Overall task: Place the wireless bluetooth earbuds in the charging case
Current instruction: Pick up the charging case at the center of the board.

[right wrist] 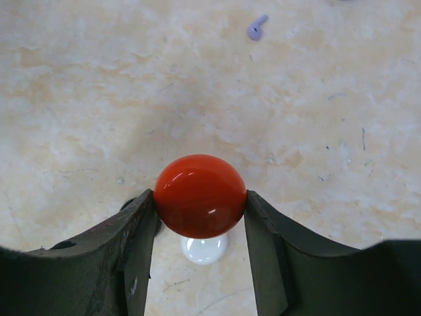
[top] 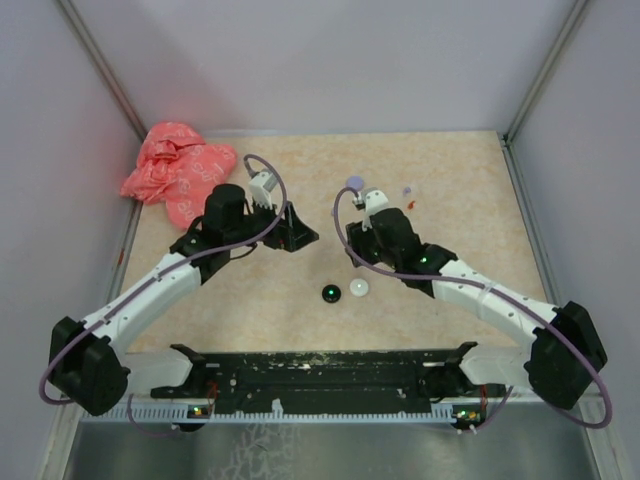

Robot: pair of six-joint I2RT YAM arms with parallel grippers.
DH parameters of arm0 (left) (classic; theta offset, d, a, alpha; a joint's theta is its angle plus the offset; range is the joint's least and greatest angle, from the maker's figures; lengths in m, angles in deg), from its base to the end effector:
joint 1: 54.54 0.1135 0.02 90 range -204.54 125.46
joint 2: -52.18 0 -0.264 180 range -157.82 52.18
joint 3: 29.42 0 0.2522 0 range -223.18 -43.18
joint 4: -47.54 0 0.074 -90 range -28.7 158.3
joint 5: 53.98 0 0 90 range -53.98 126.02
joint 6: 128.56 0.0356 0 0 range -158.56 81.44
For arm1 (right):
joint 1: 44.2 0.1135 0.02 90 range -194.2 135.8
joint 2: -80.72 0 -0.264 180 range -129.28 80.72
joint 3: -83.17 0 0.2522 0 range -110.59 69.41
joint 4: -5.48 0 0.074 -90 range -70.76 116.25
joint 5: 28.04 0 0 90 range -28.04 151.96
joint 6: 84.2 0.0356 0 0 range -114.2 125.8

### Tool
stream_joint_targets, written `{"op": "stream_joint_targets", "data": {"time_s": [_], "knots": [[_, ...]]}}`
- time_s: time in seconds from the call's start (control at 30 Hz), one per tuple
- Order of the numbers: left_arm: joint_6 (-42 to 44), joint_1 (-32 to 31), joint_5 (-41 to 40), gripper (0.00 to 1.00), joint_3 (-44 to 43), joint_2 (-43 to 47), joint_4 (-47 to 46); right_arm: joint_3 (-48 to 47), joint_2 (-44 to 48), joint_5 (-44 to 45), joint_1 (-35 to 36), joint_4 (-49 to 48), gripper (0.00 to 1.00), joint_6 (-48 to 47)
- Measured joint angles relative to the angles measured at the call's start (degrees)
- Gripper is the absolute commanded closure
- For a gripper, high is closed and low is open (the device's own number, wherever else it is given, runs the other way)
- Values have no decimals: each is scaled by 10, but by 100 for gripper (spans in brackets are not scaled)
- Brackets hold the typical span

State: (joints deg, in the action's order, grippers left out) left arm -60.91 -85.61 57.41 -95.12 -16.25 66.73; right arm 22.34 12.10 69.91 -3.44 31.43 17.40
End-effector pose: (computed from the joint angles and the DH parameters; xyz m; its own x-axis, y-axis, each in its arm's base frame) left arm 0.2282 -0.1527 0.3070 -0.5887 -0.0587 -0.8062 0.5909 0.6494 -0.4787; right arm 0.2035 0.1690 0.2645 -0.5246 -0.1893 -0.8300 -0.4635 0.8813 0.0920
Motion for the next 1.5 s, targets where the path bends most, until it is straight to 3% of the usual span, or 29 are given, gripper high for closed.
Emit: {"op": "stream_joint_targets", "data": {"time_s": [0.3, 0.77, 1.17, 1.33, 1.5], "knots": [[-58, 0, 73, 24, 0, -40, -45, 3, 0, 4, 59, -90, 57, -39], [-89, 0, 104, 41, 0, -64, -82, 28, 3, -1, 98, -170, 56, -82], [-88, 0, 110, 70, 0, -78, -85, 28, -11, -3, 114, -197, 56, -94], [-81, 0, 110, 69, 1, -78, -84, 28, -18, 2, 119, -201, 55, -97], [-73, 0, 110, 53, 1, -78, -81, 28, -19, 6, 120, -206, 55, -97]]}}
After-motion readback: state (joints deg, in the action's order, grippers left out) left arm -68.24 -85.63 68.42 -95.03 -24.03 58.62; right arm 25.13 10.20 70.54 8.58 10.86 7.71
